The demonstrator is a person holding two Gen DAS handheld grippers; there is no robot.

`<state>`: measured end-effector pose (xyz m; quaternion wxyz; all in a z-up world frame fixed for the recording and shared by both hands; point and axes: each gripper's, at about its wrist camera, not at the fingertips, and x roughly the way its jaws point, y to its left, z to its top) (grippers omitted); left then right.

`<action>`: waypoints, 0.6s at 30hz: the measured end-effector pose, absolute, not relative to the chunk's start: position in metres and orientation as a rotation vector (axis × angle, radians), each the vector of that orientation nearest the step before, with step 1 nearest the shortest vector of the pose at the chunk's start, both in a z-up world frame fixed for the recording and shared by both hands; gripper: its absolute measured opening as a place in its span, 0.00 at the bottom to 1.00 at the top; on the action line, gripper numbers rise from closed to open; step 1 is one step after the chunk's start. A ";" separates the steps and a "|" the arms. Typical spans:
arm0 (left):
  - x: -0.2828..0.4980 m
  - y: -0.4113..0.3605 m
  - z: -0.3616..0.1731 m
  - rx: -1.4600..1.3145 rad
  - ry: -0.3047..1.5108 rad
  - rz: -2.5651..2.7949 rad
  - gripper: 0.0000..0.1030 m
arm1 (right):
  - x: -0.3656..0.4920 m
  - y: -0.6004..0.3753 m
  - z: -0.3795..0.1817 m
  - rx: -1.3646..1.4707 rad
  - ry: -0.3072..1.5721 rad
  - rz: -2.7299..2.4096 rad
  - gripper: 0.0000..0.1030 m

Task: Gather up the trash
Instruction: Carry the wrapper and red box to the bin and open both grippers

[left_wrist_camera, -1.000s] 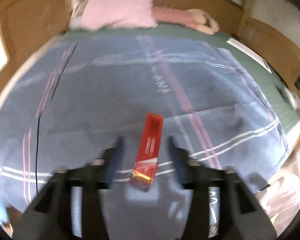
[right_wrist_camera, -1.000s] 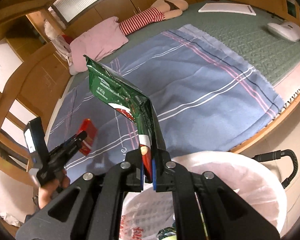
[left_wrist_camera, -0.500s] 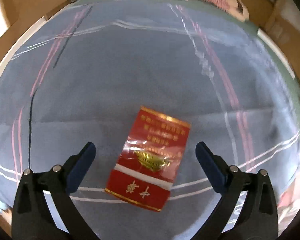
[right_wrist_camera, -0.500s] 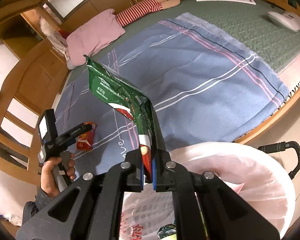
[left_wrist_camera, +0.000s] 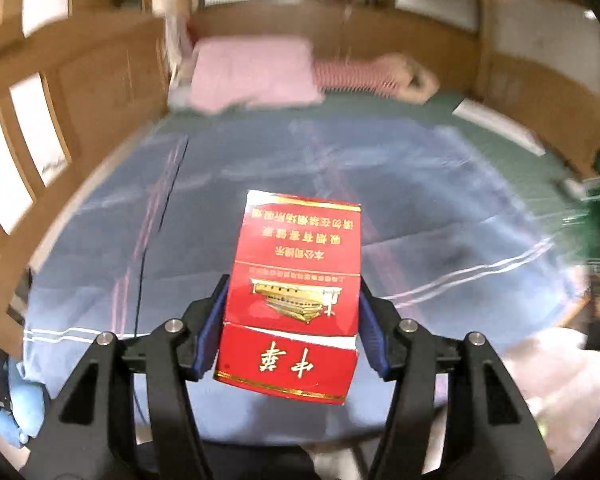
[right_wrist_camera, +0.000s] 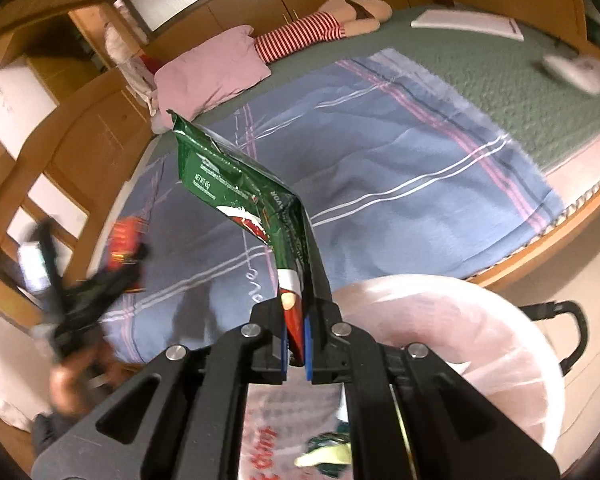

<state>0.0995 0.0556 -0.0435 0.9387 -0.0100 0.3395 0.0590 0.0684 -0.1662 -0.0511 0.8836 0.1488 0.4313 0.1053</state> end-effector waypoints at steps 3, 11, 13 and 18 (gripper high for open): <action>0.056 0.028 -0.013 0.008 0.623 0.066 0.57 | 0.054 -0.171 -0.045 0.294 0.893 0.232 0.06; 0.004 -0.025 0.005 0.005 0.633 -0.119 0.57 | 0.019 -0.207 -0.041 0.367 0.951 0.300 0.07; -0.002 -0.034 0.005 0.008 0.641 -0.144 0.58 | 0.013 -0.211 -0.047 0.329 0.999 0.297 0.07; -0.002 -0.046 -0.005 0.011 0.683 -0.194 0.58 | 0.005 -0.234 -0.045 0.379 0.975 0.236 0.65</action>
